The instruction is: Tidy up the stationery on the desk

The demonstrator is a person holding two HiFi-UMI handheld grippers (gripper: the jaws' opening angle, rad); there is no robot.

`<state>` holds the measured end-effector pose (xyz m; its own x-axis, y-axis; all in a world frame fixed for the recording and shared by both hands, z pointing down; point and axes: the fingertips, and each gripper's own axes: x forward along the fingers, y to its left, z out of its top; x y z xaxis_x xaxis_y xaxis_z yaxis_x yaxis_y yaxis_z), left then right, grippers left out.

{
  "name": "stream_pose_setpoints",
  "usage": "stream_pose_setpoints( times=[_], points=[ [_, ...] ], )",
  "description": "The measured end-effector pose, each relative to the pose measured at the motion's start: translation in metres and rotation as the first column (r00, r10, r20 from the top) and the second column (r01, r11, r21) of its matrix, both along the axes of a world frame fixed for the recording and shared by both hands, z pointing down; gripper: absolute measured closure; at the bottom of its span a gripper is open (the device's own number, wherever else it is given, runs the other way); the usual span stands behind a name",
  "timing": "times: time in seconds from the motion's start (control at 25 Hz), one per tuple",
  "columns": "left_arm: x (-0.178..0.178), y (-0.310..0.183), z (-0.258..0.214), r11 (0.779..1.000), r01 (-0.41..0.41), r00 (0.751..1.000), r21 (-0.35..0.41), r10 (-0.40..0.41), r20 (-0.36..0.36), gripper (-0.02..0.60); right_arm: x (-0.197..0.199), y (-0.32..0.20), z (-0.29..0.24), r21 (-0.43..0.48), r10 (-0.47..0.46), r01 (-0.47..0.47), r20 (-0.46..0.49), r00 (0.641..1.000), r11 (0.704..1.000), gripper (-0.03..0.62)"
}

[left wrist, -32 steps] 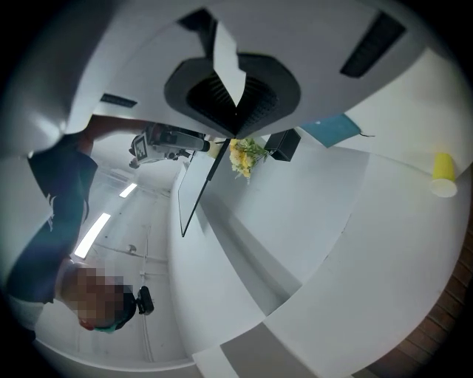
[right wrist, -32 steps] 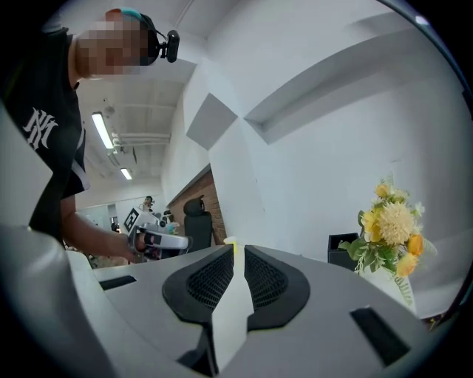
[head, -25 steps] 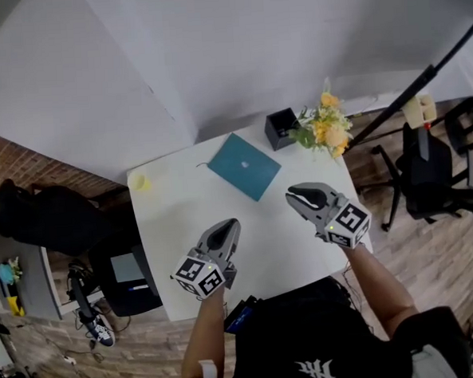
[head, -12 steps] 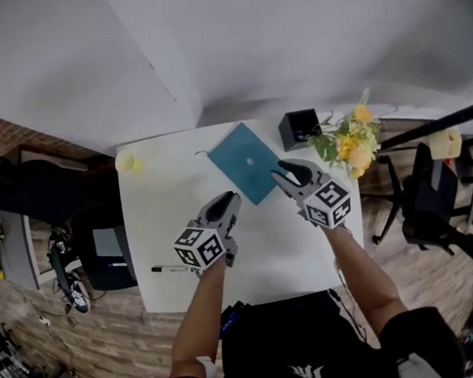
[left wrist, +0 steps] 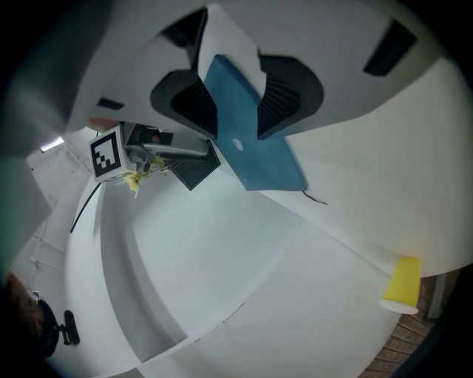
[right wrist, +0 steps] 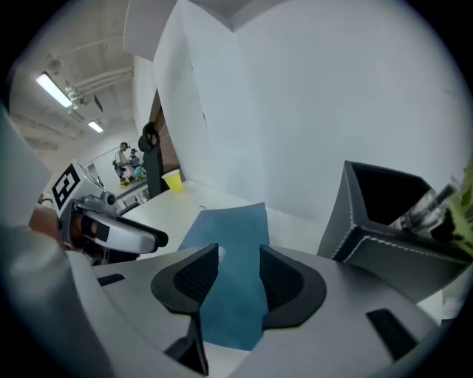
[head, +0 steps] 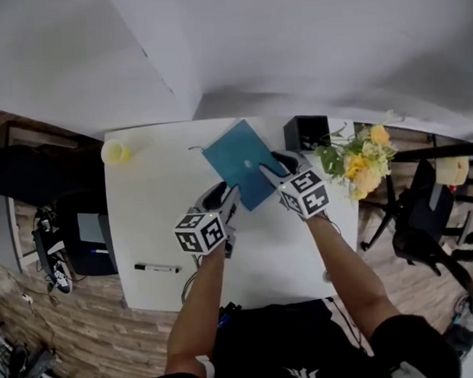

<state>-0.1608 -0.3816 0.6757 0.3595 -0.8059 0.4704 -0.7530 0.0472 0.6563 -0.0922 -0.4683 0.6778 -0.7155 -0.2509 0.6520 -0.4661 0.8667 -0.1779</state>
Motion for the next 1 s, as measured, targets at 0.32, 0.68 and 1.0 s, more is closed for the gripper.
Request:
stream_pose_setpoints(
  times=[0.32,0.68,1.0],
  points=[
    [-0.003,-0.004,0.019,0.994,0.021,0.999,-0.105,-0.017,0.036,0.371,-0.006,-0.011,0.019,0.034,0.043,-0.039,-0.116,0.992,0.999,0.414],
    [-0.003,-0.012,0.026,0.988,0.024,0.999,-0.152,-0.016,0.051,0.351,-0.003,-0.017,0.036,0.005,0.093,-0.094,-0.173,0.980,0.996,0.414],
    [-0.007,-0.011,0.032,0.980,0.047,0.994,-0.192,-0.026,0.108,0.385,0.000,-0.017,0.038,-0.018,0.099,-0.104,-0.168,0.981,0.994,0.414]
  ],
)
